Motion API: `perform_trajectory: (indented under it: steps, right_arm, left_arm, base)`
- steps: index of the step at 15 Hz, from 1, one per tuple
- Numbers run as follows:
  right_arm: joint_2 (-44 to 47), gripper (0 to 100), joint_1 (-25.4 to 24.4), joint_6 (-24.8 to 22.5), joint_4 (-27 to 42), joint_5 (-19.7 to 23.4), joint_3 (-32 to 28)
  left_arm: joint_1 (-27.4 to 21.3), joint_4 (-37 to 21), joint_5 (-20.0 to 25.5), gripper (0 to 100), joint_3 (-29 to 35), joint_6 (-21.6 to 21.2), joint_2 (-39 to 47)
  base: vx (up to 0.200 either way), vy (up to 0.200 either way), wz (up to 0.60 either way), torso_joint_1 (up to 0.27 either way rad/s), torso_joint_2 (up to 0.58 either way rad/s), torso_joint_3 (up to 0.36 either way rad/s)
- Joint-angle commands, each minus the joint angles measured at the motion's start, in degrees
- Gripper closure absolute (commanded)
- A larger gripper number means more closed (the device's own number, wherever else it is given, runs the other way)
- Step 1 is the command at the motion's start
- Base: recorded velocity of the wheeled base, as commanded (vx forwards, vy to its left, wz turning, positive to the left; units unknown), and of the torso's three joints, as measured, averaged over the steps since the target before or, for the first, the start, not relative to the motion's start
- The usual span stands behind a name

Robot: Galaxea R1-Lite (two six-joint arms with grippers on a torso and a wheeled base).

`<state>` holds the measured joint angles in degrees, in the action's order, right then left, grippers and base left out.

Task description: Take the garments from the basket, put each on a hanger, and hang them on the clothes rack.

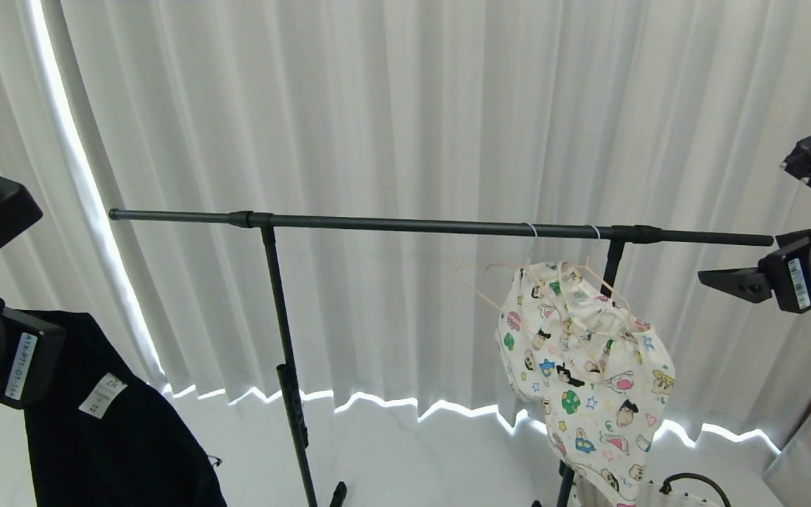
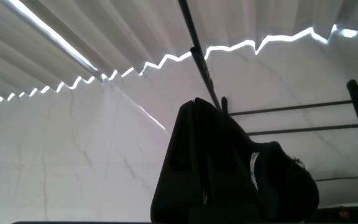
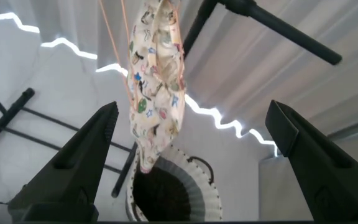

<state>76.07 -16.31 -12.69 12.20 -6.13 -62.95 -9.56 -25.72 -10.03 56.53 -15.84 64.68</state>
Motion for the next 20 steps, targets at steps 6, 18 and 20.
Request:
perform_trajectory:
  steps: [6,18,20]
  right_arm:
    - [0.40,0,-4.87,0.65,-3.50,2.35,5.12]
    - [17.53,0,-12.34,9.70,-27.94,11.05,22.26]
    - [22.98,0,-9.88,9.26,-34.61,11.76,22.17]
  left_arm:
    - [-0.02,-0.03,-0.07,100,-0.10,0.02,-0.08]
    - [-0.02,12.36,-0.16,100,-6.08,-0.34,-2.81]
    - [-0.02,12.36,-0.07,100,-6.61,-0.25,-4.39]
  base:
    - [0.200,0.000,0.00,-0.001,0.00,0.000]
    - [0.017,0.000,0.00,0.000,0.00,0.000]
    - [0.000,0.000,0.00,0.000,0.00,0.000]
